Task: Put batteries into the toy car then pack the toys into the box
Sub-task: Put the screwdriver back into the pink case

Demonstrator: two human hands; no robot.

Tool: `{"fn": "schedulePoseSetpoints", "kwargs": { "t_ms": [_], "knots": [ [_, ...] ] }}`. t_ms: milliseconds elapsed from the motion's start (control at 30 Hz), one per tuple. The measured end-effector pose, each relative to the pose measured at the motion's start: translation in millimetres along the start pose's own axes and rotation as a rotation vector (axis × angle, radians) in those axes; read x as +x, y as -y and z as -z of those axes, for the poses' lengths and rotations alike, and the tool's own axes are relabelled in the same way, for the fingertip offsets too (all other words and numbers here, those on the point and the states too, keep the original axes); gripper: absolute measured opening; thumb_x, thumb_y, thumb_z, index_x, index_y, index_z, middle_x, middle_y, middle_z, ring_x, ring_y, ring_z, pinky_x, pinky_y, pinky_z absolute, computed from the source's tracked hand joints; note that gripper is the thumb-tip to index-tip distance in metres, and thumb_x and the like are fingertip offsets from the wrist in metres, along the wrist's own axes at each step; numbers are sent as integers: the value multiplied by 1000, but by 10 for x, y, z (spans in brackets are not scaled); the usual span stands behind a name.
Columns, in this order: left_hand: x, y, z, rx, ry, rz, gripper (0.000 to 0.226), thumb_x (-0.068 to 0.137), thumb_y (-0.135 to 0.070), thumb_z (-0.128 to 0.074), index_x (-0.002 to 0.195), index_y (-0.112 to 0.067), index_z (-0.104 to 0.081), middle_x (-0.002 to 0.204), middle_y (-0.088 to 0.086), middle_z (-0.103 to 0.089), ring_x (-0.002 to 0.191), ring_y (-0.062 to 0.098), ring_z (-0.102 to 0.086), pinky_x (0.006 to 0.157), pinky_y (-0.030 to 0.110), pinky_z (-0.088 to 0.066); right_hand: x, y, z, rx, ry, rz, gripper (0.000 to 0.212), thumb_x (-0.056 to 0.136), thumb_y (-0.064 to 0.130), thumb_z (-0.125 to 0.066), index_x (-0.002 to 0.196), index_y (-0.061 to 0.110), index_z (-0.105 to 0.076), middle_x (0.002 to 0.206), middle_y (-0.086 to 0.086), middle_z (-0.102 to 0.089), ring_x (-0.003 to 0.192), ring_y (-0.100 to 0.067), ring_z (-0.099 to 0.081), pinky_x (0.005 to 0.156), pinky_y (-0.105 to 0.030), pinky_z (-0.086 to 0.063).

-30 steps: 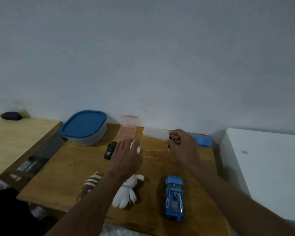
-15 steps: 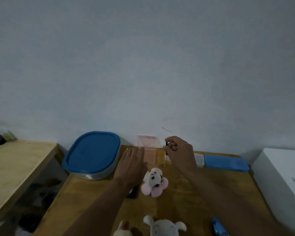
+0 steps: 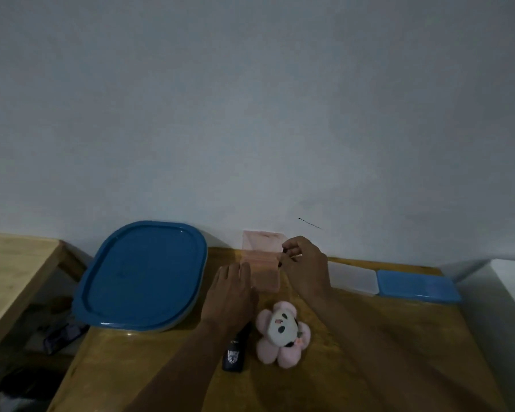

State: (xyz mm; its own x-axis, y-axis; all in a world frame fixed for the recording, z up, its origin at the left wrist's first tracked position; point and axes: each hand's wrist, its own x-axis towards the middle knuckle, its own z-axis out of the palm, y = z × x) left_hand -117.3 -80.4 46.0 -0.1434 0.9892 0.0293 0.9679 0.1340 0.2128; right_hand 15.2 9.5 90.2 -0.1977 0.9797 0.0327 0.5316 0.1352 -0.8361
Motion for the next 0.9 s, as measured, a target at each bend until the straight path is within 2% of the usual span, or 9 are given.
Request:
{"fn": "schedulePoseSetpoints", "kwargs": {
  "t_ms": [67,200,300,367,400,500,600,767,900],
  "knots": [
    [35,33,-113,1,7,-5,42,96,-29,-35,135,-14,-35,132,7,-46,119,20,-44,108,33,-35,72,-66,-83,16,-7,-57,12,81,6,-70,85,14,-63,79,6,-62,74,-7,-59,66,-15,-49],
    [111,115,-287,-12,8,-17,44,91,-27,-37,134,-15,-41,127,6,-52,112,20,-49,105,33,-38,156,-205,-244,28,3,-169,11,79,8,-69,83,16,-63,82,4,-65,78,-11,-61,61,-11,-43],
    [132,158,-323,-71,-114,-53,36,80,-24,-59,113,-13,-50,101,10,-65,88,24,-63,82,37,-55,210,-273,-364,20,43,-209,11,79,8,-70,84,16,-64,85,2,-67,80,-12,-61,60,-8,-40],
    [142,182,-318,-102,-170,-41,48,67,-18,-75,106,-13,-47,89,9,-67,75,22,-65,67,33,-57,243,-300,-435,-16,79,-194,10,79,8,-71,85,14,-65,86,1,-68,79,-11,-60,60,-5,-39],
    [151,204,-335,-101,-180,-35,48,67,-17,-76,105,-13,-46,88,8,-66,74,21,-64,65,32,-57,253,-314,-467,-51,106,-159,9,79,8,-70,85,12,-66,86,-1,-68,77,-11,-59,60,-3,-38],
    [190,281,-431,-40,-157,-48,27,79,-14,-58,104,-12,-46,91,11,-63,78,24,-59,71,37,-54,255,-379,-523,-201,183,-15,5,81,8,-69,86,9,-69,86,-6,-70,75,-12,-57,65,-4,-40],
    [199,316,-498,-17,-118,-46,19,84,-15,-53,102,-12,-53,93,11,-61,80,24,-56,75,40,-52,242,-493,-532,-437,260,117,11,87,17,-61,89,13,-71,88,-5,-72,83,-20,-63,73,-26,-47],
    [194,326,-529,-81,-125,-41,22,85,-18,-49,105,-13,-56,96,8,-60,84,22,-56,78,39,-51,265,-537,-555,-706,254,324,13,81,19,-64,84,12,-74,92,-11,-68,95,-31,-58,84,-36,-46],
    [187,371,-632,-125,-54,-10,26,89,-25,-43,112,-16,-52,105,5,-55,93,18,-49,85,33,-46,304,-555,-577,-782,320,287,18,83,21,-62,93,12,-74,104,-13,-63,106,-32,-50,87,-37,-44]
  ]
}}
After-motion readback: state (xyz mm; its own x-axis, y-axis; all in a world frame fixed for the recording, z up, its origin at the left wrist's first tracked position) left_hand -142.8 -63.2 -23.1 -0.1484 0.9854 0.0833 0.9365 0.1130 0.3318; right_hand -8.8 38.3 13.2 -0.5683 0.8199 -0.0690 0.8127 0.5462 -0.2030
